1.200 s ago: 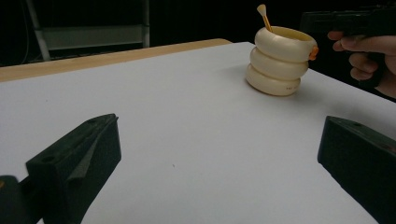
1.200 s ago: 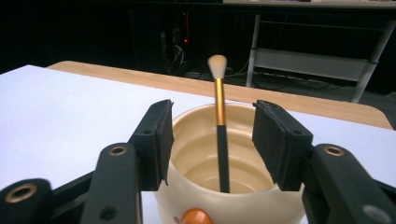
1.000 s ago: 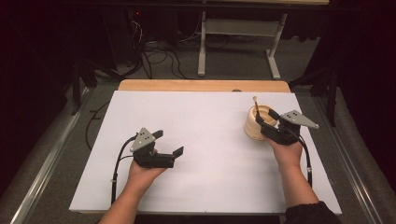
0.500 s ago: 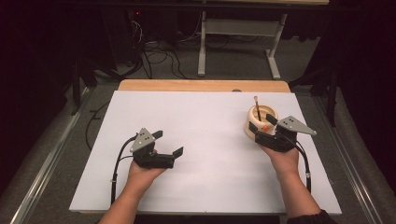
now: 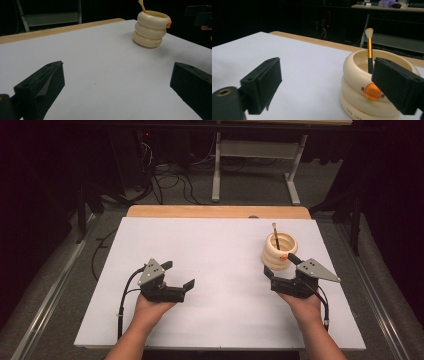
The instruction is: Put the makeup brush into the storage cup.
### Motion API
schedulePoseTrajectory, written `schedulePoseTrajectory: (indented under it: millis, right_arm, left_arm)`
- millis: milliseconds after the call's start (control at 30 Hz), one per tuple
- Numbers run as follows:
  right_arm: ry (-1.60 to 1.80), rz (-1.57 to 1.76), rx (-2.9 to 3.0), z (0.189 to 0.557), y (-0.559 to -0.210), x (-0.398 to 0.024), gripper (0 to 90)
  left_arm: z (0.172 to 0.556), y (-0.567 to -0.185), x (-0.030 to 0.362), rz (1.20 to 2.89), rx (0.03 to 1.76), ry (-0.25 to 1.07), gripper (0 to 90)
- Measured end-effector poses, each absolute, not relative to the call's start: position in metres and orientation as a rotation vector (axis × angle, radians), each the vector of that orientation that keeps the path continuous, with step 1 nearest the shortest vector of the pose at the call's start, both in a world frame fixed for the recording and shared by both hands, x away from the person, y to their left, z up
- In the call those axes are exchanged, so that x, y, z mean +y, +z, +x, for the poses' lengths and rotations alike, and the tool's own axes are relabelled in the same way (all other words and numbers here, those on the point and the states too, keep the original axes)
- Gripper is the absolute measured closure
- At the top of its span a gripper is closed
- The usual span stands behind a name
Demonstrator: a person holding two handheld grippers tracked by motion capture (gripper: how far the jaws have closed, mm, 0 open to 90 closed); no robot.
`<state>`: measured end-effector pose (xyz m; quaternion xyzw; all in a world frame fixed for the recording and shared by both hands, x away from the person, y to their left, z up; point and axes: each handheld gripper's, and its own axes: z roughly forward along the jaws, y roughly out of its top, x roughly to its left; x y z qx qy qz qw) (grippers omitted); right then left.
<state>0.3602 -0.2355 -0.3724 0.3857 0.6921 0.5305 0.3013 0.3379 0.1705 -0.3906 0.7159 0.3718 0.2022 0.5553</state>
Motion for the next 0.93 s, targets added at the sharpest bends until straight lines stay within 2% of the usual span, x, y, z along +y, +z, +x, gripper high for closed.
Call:
schedulePoseTrajectory:
  millis: [100, 400, 933]
  right_arm:
    - [1.402, 1.037, 1.831, 0.357, -0.373, -0.236, 1.3]
    - [1.406, 0.995, 1.853, 0.334, -0.377, -0.241, 1.0]
    - [1.408, 0.991, 1.845, 0.335, -0.377, -0.244, 1.0]
  left_arm:
    - [0.337, -0.390, 0.171, 1.692, 0.879, 0.479, 0.2]
    - [0.328, -0.389, 0.173, 1.696, 0.873, 0.487, 0.2]
    - [0.329, -0.389, 0.172, 1.695, 0.871, 0.486, 0.2]
